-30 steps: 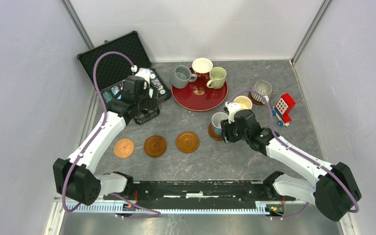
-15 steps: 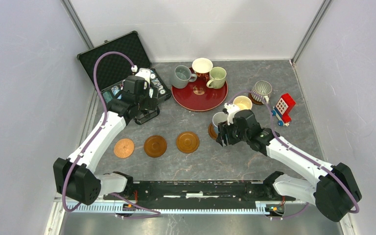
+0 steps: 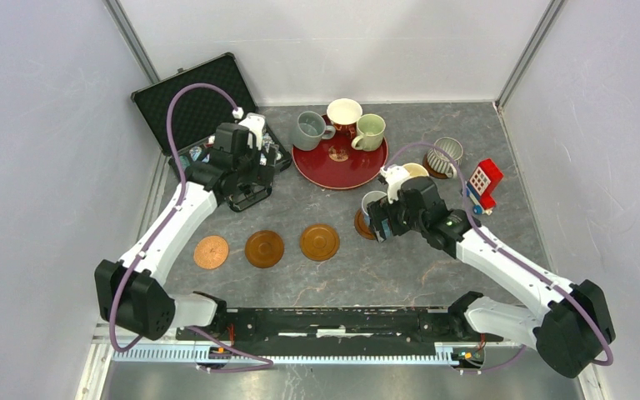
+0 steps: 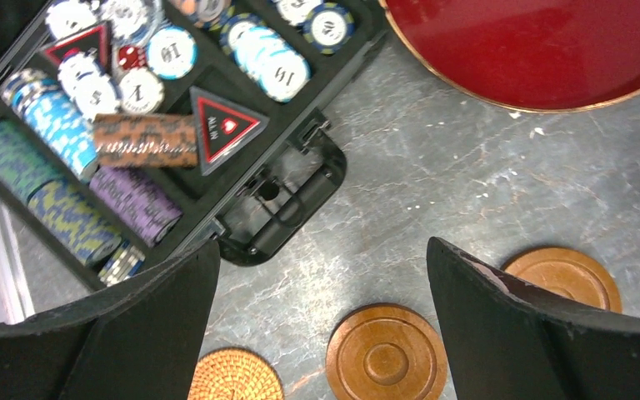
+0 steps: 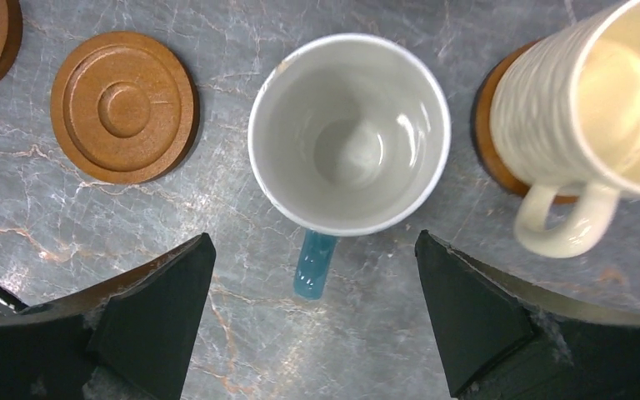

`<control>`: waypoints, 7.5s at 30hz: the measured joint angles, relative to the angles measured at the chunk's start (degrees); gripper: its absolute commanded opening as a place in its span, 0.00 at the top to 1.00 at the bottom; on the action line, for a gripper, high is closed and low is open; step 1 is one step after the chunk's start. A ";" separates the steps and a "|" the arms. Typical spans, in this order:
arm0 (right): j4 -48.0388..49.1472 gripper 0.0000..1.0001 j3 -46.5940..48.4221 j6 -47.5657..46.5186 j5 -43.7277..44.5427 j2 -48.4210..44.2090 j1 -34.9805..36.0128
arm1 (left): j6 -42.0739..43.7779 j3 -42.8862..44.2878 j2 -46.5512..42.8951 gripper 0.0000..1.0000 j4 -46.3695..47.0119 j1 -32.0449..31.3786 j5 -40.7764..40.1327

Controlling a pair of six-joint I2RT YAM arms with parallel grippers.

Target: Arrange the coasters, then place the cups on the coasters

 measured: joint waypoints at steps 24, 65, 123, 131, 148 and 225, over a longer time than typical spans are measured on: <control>9.07 0.02 6.62 -10.88 -33.62 6.43 -33.07 | 4.59 63.54 58.14 0.20 -5.97 -9.60 21.99; 13.97 0.02 3.85 -9.35 -40.76 8.11 -39.69 | 4.15 43.67 53.02 0.90 1.33 -15.02 13.09; 13.94 0.02 3.15 -8.11 -41.75 9.01 -40.79 | -19.85 14.71 8.37 0.98 -10.86 -15.93 -4.37; 14.34 0.02 2.10 -8.28 -39.56 9.01 -41.40 | -23.30 4.74 0.24 0.98 -15.30 -21.73 -3.06; 14.53 0.02 2.08 -8.26 -32.94 10.40 -42.40 | -32.74 -3.80 6.75 0.98 -13.44 -34.23 -1.01; 15.58 0.02 1.25 -7.61 -34.38 13.14 -46.01 | -36.48 -13.88 4.33 0.38 -5.03 -34.14 14.93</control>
